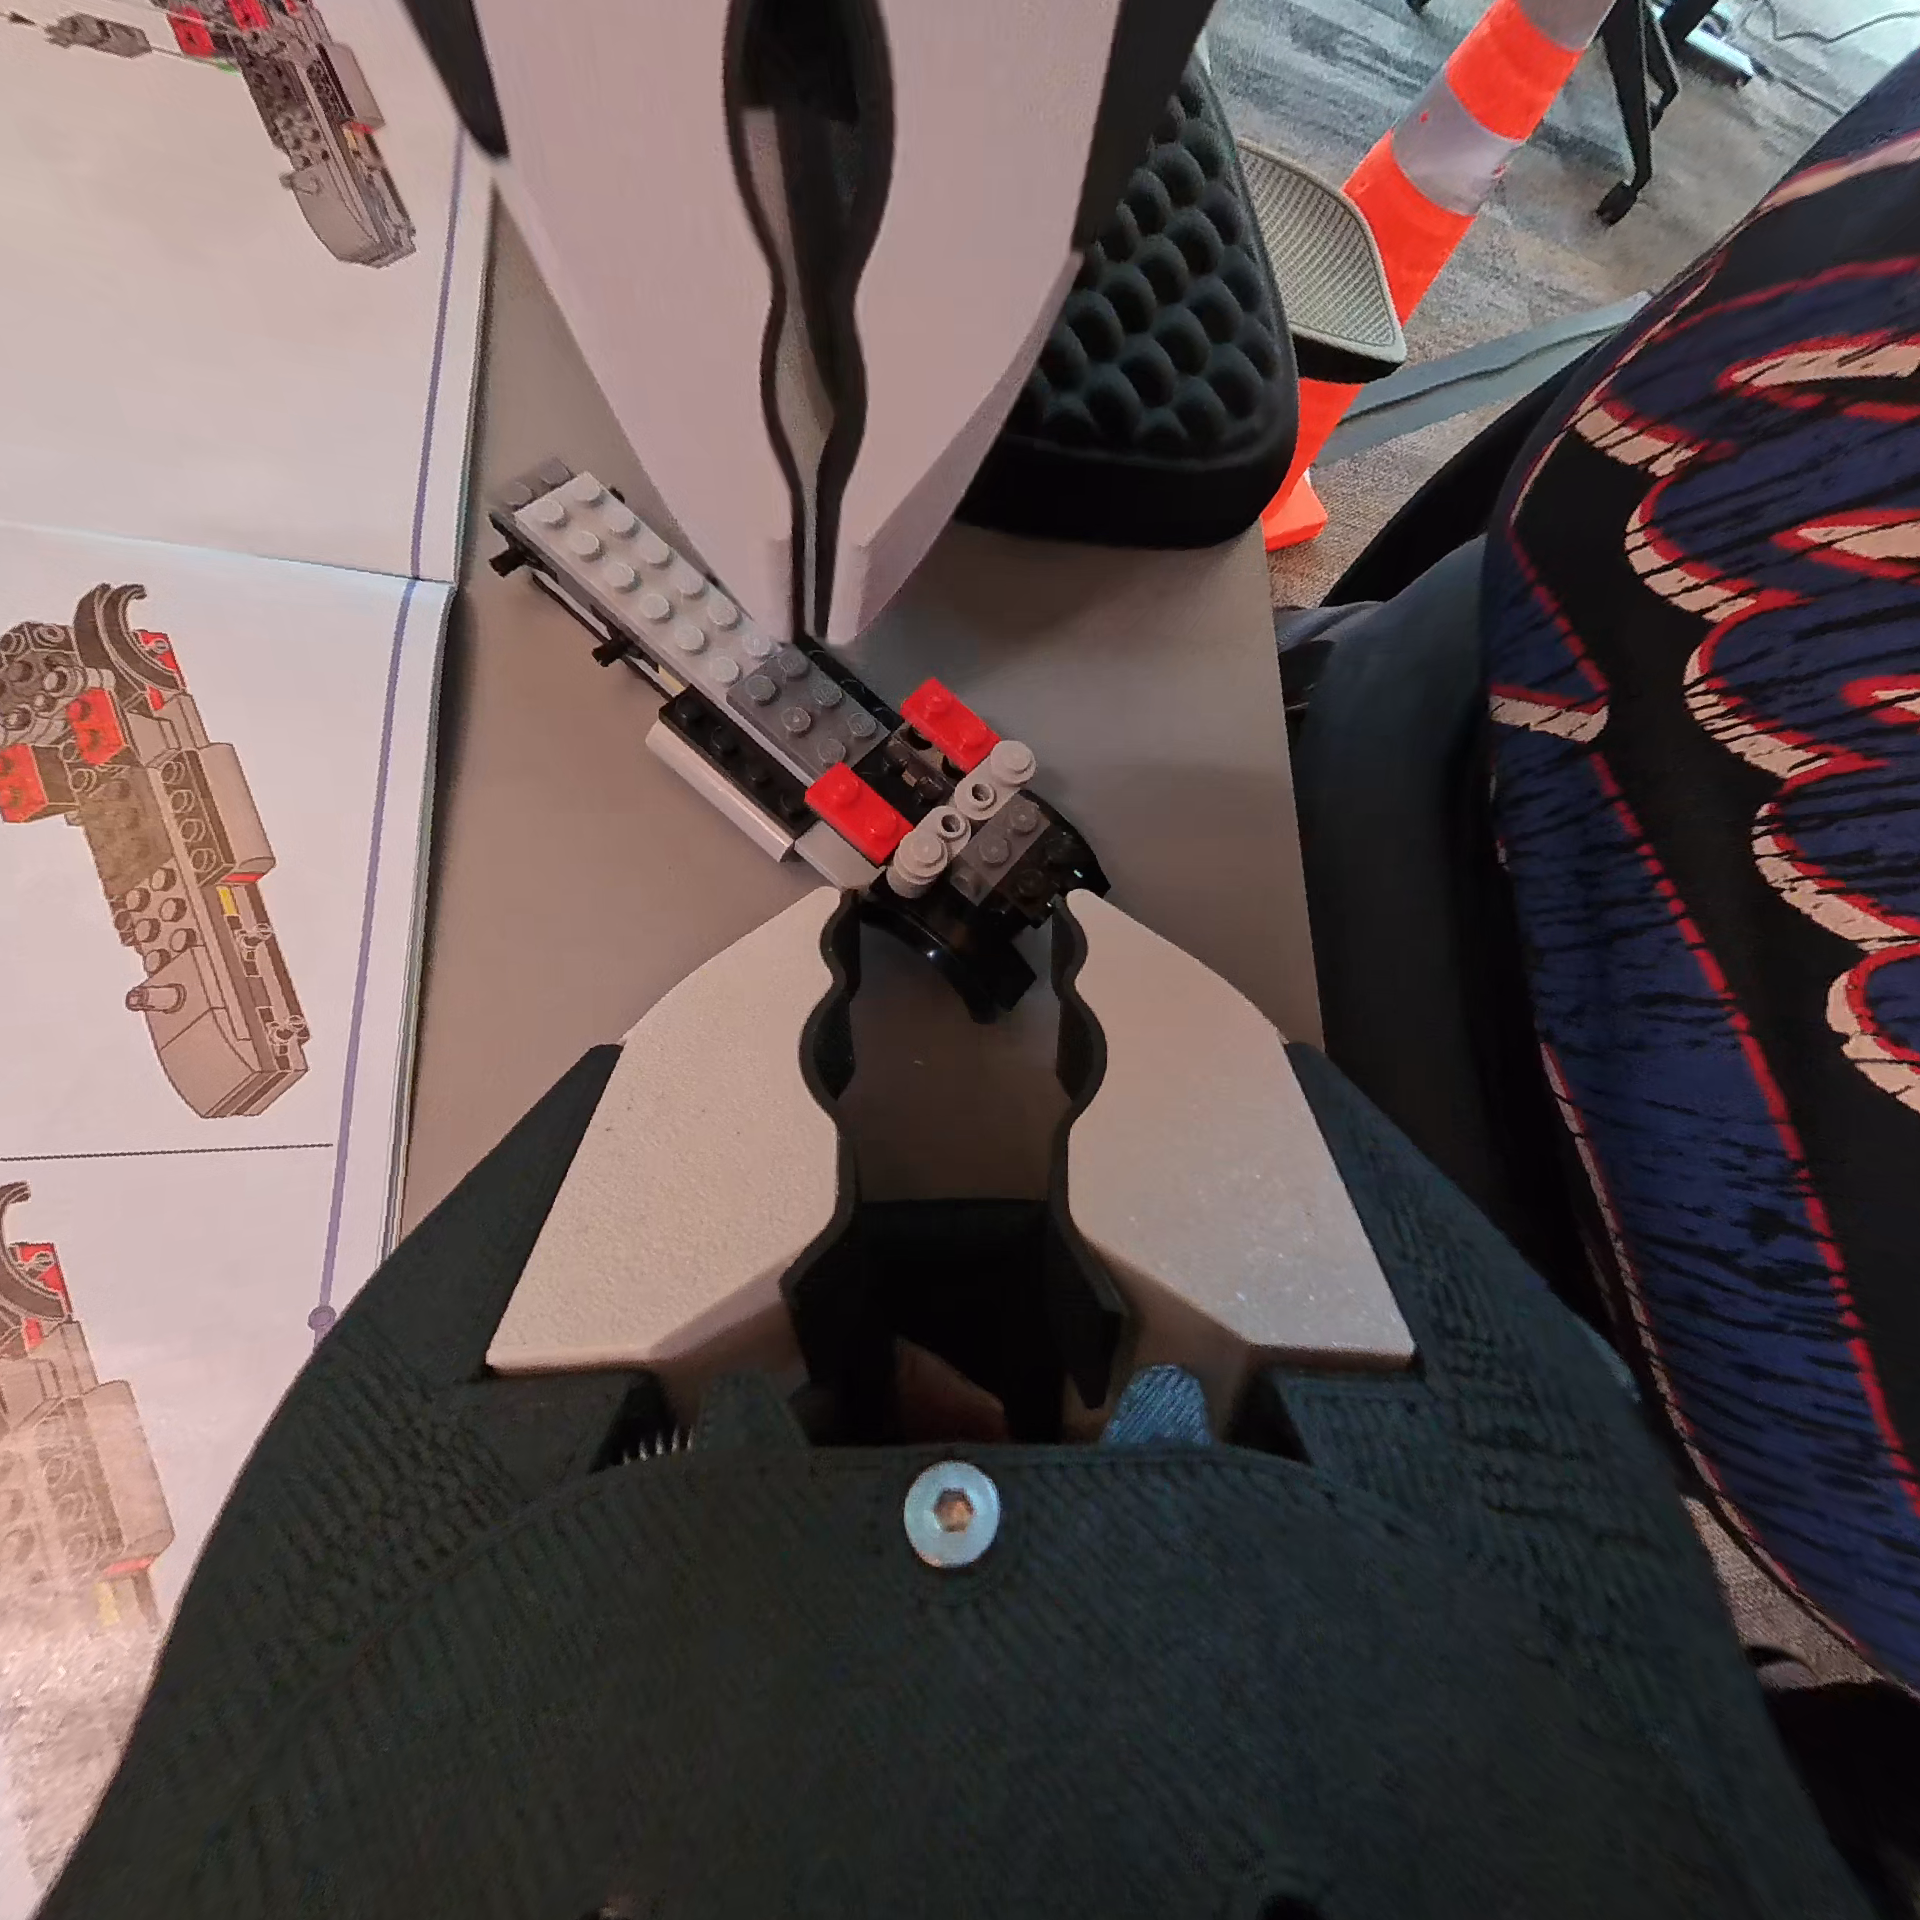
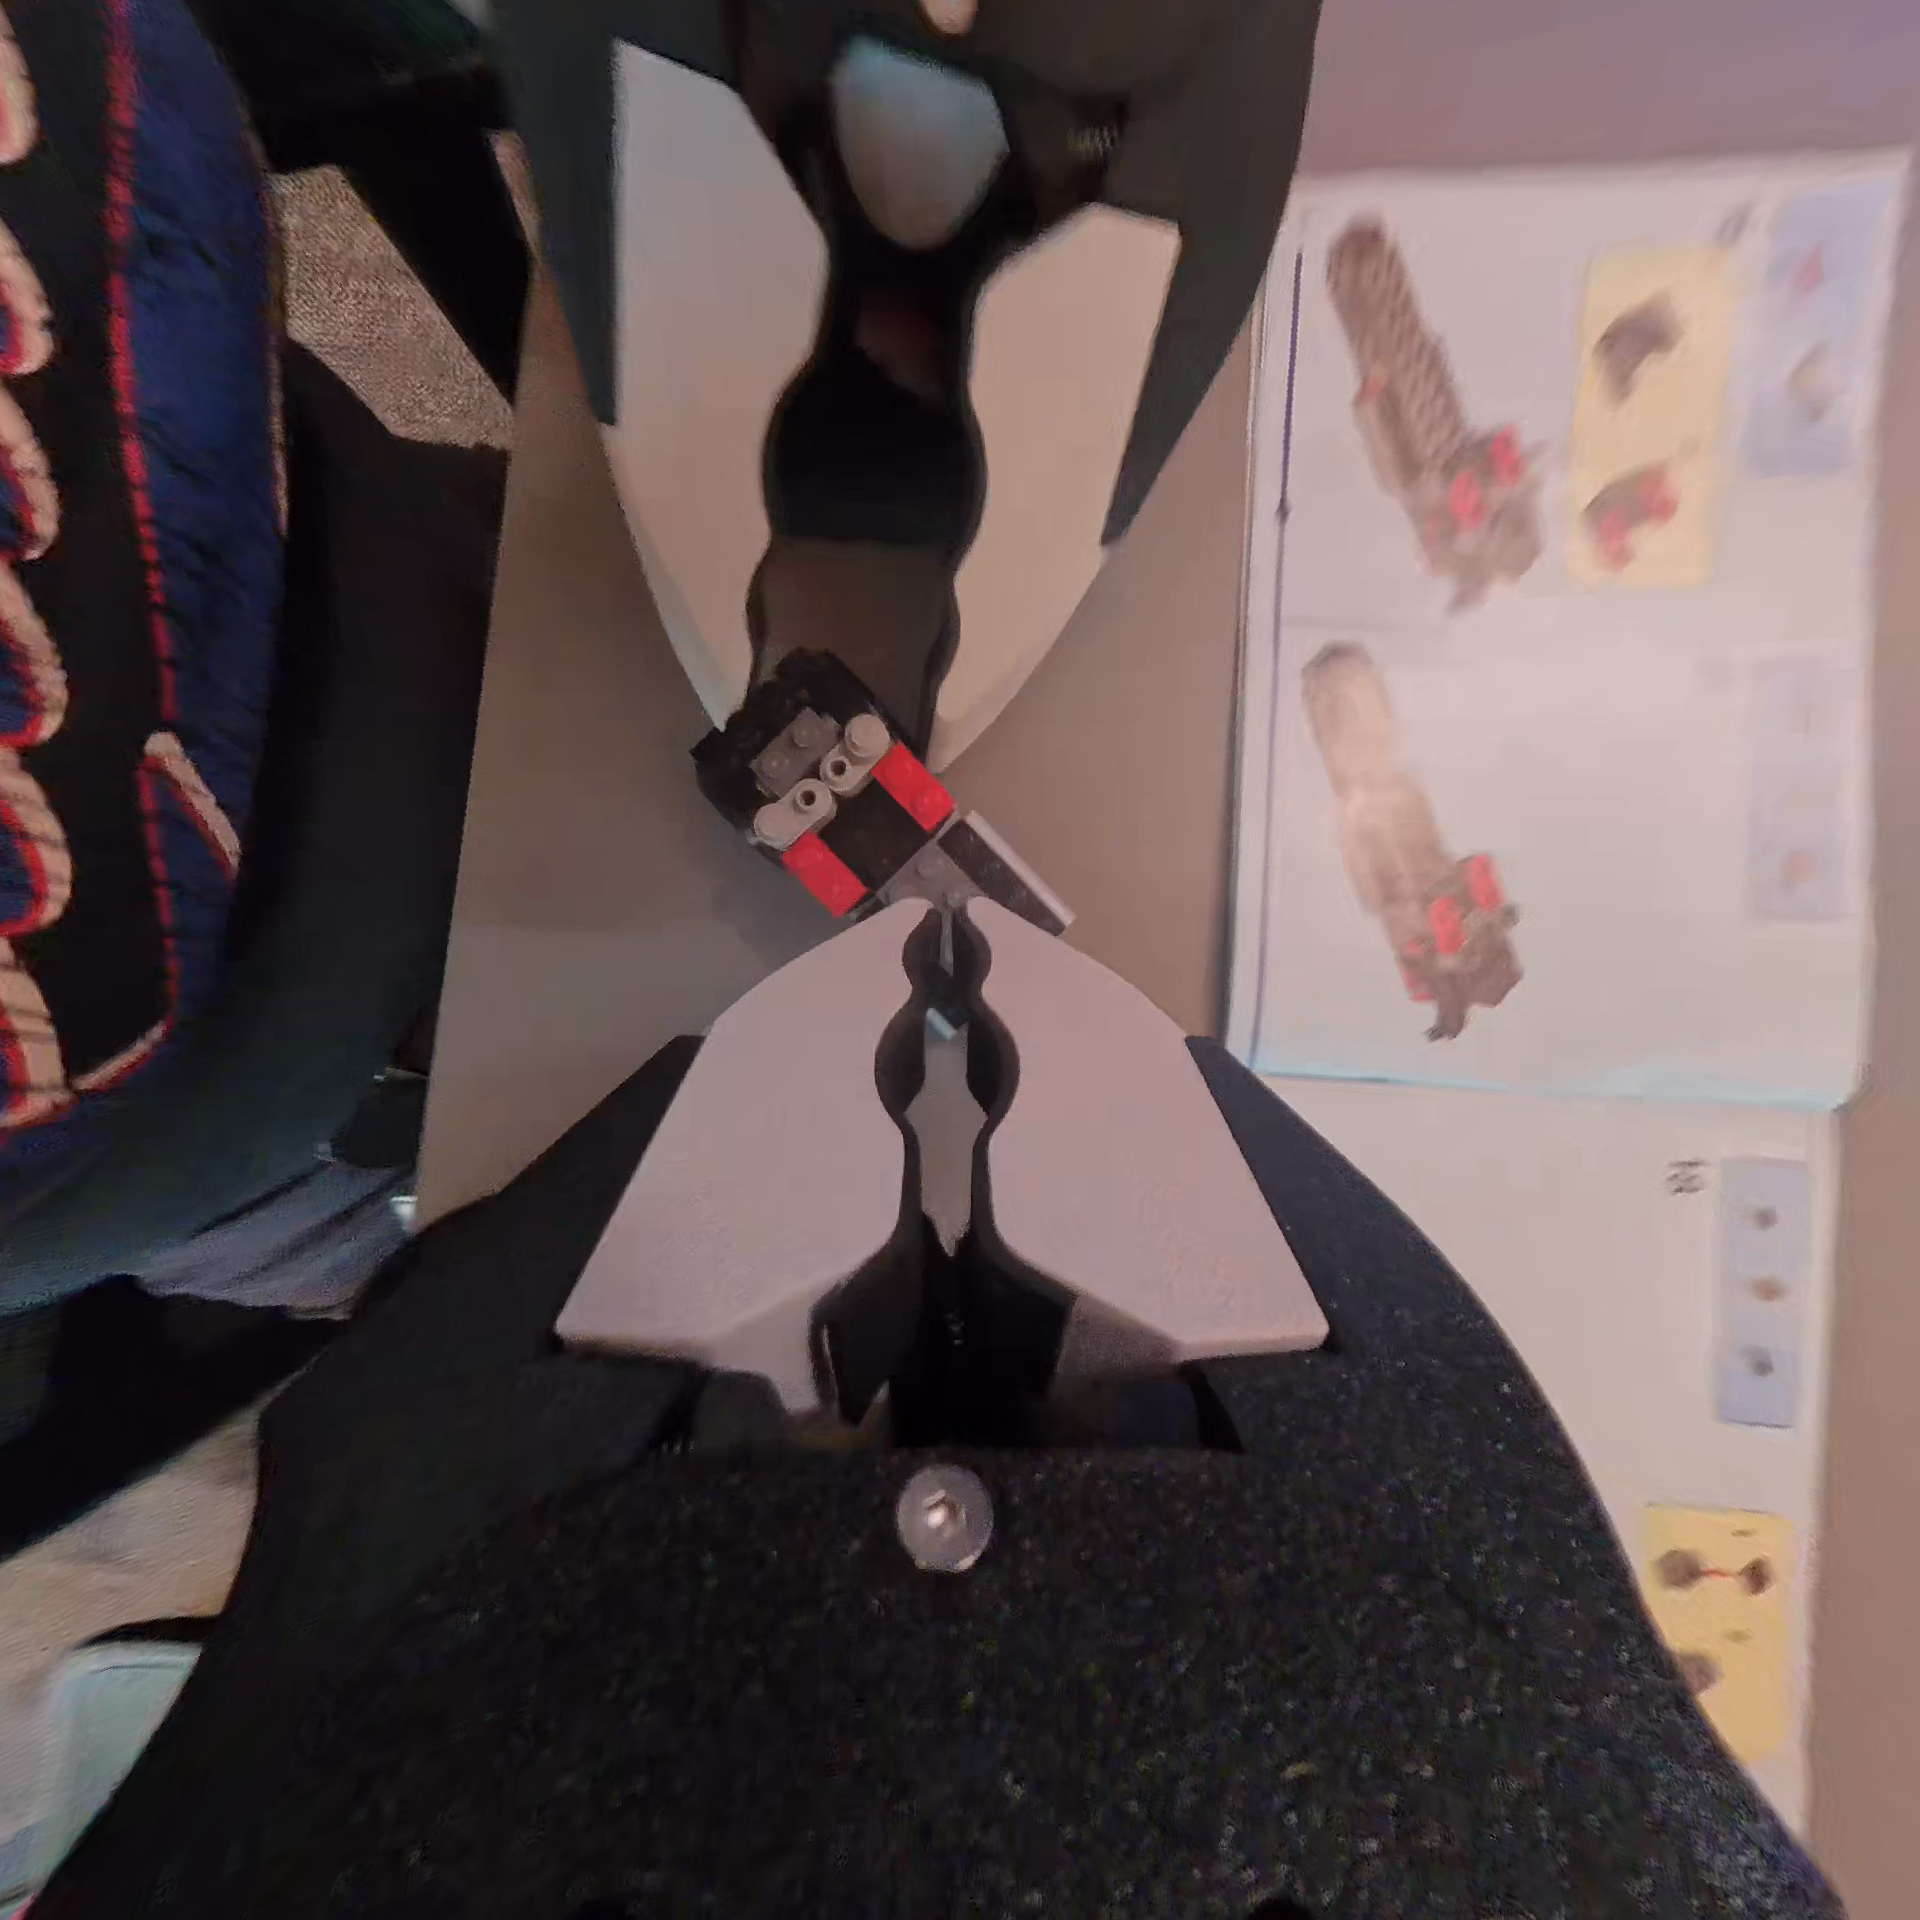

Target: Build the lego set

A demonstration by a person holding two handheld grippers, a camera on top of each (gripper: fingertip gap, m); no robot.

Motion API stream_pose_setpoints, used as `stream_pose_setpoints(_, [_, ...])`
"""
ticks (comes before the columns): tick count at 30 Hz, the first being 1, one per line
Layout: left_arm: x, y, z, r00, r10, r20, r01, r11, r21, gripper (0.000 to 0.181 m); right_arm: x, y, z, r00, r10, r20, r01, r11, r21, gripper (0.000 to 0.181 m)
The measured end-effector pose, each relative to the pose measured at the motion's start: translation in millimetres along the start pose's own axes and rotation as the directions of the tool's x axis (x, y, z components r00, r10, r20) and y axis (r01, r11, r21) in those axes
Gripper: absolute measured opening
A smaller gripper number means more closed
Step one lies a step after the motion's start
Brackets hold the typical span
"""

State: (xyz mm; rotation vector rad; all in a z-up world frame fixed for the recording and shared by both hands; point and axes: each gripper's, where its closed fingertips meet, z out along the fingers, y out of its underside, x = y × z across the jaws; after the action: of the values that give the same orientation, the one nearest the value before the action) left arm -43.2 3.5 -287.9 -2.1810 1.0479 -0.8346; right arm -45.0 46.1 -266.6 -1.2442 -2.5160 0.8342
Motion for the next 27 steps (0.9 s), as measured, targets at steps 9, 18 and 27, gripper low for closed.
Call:
stream_pose_setpoints(9, [-1,1,2,1.0,0.002,0.009,-0.001,1.0,-0.01,0.036,-3,3,8,0.93,-0.362,0.065,0.364,0.931,-0.027,0.011])
stream_pose_setpoints(18, [-2,2,3,1.0,-0.004,0.012,0.005,1.0,-0.014,0.036,-2,6,16,0.92,-0.366,0.138,0.379,0.921,-0.087,0.005])
stream_pose_setpoints(27, [-3,2,4,1.0,-0.005,0.008,0.005,1.0,-0.013,0.036,2,7,18,0.958,-0.272,0.09,0.285,0.937,-0.204,0.0])
